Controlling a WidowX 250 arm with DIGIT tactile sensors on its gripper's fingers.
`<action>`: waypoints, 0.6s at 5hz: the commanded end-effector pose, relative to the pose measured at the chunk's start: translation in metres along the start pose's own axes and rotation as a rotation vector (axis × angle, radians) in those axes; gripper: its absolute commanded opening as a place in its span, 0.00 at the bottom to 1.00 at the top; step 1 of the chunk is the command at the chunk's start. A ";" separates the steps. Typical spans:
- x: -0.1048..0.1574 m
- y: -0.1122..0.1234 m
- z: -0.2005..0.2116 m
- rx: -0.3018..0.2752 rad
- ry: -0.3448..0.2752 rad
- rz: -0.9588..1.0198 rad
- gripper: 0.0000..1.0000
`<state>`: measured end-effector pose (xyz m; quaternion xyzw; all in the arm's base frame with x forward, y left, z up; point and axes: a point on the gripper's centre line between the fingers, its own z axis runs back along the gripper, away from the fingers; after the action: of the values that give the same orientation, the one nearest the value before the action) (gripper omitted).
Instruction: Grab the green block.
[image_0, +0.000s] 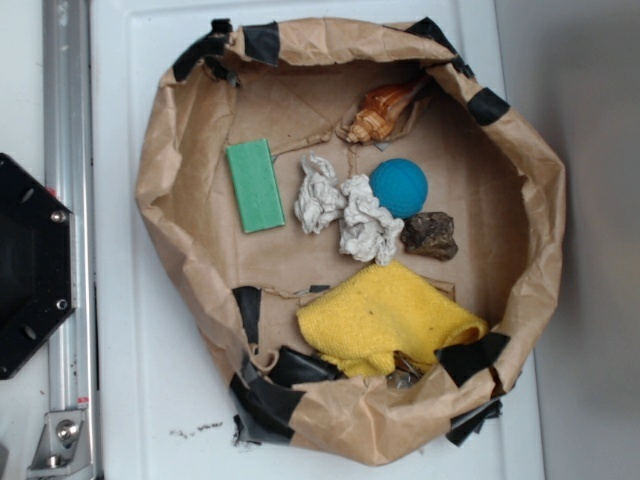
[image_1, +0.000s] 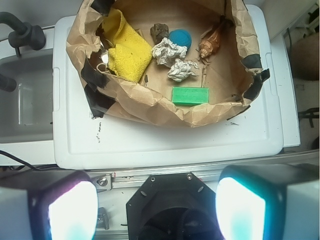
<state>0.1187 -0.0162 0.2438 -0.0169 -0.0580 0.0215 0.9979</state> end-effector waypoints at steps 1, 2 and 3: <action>0.000 0.000 0.000 0.000 0.000 0.000 1.00; 0.049 0.021 -0.021 0.099 0.073 -0.115 1.00; 0.080 0.033 -0.041 0.102 0.077 -0.185 1.00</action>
<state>0.2001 0.0154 0.1971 0.0327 0.0043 -0.0849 0.9958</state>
